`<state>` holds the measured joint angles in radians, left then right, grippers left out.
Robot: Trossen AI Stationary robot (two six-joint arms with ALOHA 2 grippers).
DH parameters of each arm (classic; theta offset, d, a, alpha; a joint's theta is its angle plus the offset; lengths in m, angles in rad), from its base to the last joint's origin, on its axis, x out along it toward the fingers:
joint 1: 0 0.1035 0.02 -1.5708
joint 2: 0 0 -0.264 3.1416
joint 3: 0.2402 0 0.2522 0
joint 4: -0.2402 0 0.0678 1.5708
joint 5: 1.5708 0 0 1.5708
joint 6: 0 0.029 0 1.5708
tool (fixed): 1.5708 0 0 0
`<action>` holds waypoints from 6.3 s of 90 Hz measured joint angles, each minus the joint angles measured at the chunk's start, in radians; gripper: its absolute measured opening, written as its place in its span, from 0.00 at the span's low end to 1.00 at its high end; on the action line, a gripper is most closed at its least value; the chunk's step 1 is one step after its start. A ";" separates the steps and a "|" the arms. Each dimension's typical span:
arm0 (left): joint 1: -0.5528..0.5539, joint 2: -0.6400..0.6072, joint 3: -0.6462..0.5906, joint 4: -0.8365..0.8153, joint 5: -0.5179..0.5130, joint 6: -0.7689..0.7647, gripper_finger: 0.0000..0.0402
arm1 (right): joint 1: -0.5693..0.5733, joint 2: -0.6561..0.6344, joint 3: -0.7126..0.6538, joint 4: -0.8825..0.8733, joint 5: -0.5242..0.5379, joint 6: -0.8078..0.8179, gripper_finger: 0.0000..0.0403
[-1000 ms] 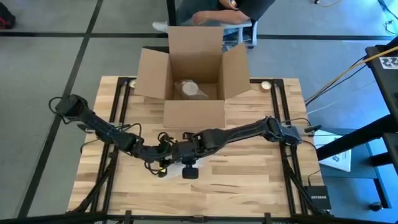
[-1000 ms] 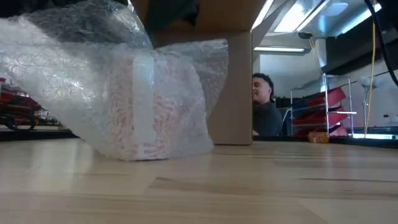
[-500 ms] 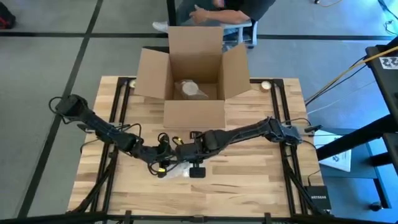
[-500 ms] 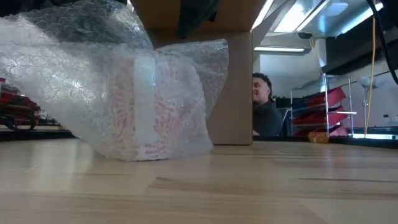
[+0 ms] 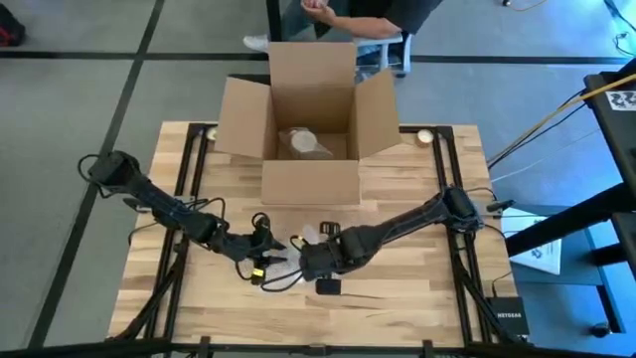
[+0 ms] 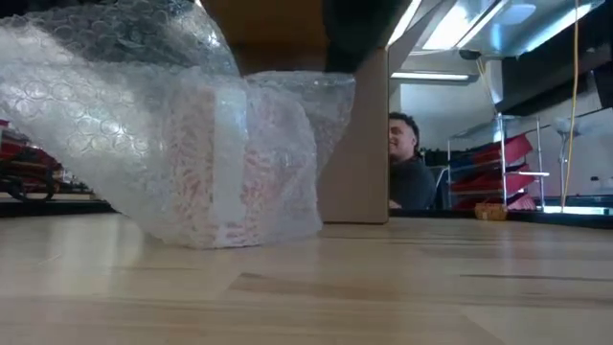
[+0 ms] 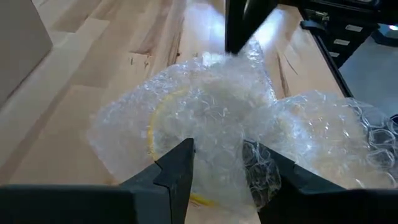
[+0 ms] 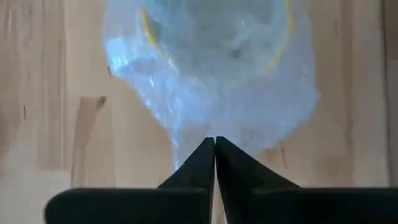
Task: Wrap mug
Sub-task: Wrap the yellow mug with the bubble wrap
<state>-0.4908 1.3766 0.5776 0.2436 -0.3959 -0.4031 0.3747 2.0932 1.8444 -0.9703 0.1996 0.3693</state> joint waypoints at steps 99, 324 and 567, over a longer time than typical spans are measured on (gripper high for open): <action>0.007 -0.015 0.033 -0.094 -0.044 -0.061 0.31 | -0.107 0.142 0.021 0.339 -0.201 -0.165 0.00; 0.005 0.021 0.030 -0.046 -0.052 -0.051 0.31 | -0.109 0.077 0.018 0.237 -0.176 -0.102 0.00; 0.000 0.021 0.030 -0.026 -0.044 -0.038 0.31 | -0.107 0.031 0.019 0.157 -0.191 -0.005 0.00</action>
<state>-0.4911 1.3979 0.6075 0.2176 -0.4400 -0.4408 0.2680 2.1246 1.8633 -0.8129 0.0089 0.3646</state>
